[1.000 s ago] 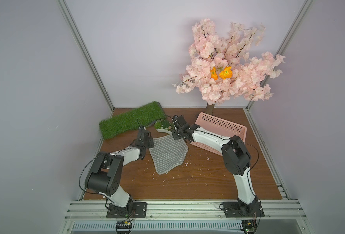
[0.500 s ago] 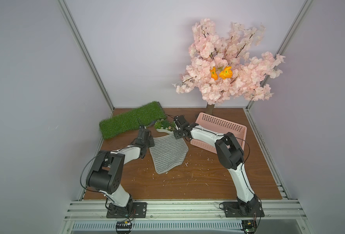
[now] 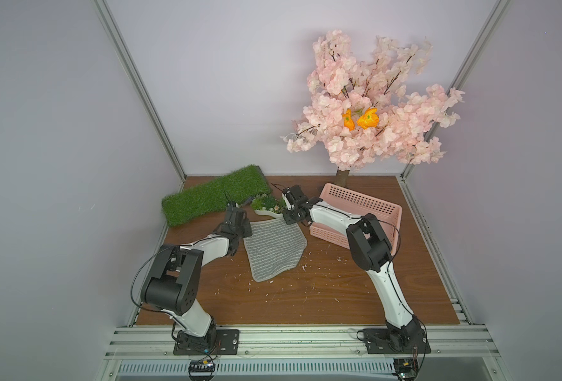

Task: Fold the square dishcloth
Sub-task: Flatten out the cleaning item at the center of the board.

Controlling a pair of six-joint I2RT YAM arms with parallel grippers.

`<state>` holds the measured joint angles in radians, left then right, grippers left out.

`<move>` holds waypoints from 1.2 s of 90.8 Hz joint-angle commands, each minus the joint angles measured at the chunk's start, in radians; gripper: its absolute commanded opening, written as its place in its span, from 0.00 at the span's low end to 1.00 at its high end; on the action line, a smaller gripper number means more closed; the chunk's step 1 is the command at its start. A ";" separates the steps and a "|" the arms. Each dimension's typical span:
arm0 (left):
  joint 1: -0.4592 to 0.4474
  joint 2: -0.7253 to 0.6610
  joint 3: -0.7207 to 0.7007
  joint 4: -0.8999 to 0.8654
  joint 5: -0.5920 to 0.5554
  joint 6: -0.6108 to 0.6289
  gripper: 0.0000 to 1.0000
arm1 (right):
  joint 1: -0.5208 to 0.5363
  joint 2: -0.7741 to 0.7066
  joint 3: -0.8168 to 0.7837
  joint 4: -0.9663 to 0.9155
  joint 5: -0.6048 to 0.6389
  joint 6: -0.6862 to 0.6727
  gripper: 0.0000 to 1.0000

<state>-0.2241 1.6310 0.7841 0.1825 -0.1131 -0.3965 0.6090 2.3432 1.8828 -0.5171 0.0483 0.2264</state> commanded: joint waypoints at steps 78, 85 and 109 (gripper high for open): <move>0.006 0.009 0.051 -0.041 -0.020 0.005 0.01 | 0.002 0.065 0.089 -0.116 -0.004 0.045 0.29; 0.006 0.009 0.057 -0.043 -0.019 0.007 0.01 | 0.002 0.060 0.091 -0.116 -0.004 0.045 0.17; 0.006 -0.041 0.054 -0.049 -0.024 0.026 0.01 | 0.007 -0.020 0.077 -0.121 0.063 0.020 0.00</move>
<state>-0.2241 1.6314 0.8261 0.1551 -0.1196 -0.3908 0.6140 2.3859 1.9656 -0.6018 0.0528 0.2661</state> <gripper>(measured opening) 0.045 0.049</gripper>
